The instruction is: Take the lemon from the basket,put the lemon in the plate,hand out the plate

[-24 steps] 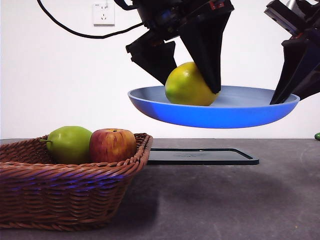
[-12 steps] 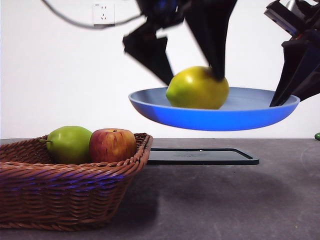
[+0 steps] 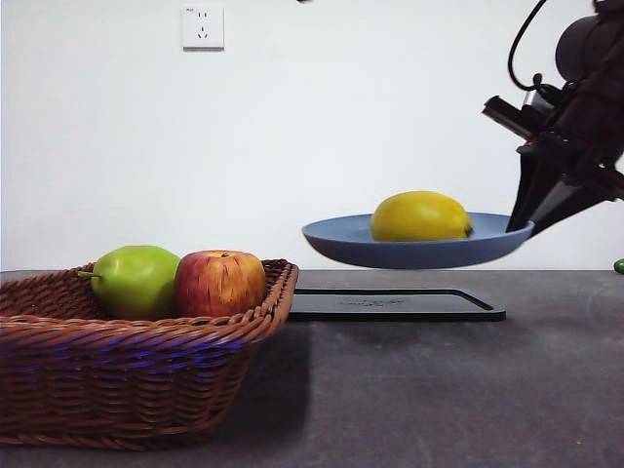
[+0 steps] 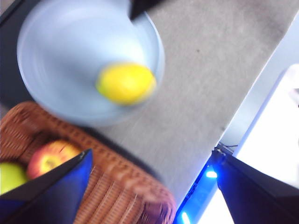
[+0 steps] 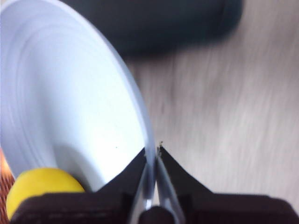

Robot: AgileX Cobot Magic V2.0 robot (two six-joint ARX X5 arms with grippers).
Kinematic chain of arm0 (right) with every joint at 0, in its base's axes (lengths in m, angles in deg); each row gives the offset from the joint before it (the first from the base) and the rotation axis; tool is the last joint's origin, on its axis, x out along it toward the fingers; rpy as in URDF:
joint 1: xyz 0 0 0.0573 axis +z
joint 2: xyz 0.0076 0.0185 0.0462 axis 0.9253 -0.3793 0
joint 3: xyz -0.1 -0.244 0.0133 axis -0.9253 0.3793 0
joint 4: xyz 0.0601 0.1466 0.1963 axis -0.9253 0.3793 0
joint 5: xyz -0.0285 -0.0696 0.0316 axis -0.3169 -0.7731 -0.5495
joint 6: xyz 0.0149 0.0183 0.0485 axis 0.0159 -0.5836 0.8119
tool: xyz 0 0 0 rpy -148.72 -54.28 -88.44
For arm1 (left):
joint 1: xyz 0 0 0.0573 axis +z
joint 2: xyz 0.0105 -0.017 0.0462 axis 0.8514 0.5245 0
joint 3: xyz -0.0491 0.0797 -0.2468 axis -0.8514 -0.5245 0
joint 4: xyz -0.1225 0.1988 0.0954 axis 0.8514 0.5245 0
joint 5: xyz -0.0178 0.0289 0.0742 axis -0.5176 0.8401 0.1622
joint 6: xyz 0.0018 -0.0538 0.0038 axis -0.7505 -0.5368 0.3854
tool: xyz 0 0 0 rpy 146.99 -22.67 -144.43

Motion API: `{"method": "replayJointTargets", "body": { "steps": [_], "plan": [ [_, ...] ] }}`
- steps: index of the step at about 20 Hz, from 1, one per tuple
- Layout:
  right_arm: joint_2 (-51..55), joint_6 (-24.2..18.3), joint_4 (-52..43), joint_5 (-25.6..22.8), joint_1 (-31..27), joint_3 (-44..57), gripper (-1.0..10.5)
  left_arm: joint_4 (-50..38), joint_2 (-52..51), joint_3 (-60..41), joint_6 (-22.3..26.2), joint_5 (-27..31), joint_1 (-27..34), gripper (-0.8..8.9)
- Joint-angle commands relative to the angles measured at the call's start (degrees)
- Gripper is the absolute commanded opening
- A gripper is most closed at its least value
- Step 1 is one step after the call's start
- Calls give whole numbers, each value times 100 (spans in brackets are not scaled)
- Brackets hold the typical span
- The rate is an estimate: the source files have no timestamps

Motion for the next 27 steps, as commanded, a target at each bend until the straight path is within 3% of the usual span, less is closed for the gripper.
{"method": "replayJointTargets", "body": {
  "steps": [1, 9, 17, 19, 23, 27],
  "plan": [
    [-514, -42, 22, 70, -50, -717, 3, 105, -107, 122, 66, 33, -63, 442],
    [-2352, 109, -131, 52, -223, -2610, 3, 393, -262, 122, 57, 0, -68, 442],
    [-3082, 131, -291, 46, -319, -2835, 4, 323, -260, 122, -4, 22, -74, 441],
    [-3080, 87, -317, 50, -319, -2852, 44, 295, -256, 122, -4, 28, -74, 441],
    [-3077, 85, -326, 0, -326, -2857, 252, 286, -256, 122, 4, 31, -74, 441],
    [-2846, 87, -214, 11, -393, -2885, 254, 201, -256, 122, 98, 50, -74, 441]
  ]
}}
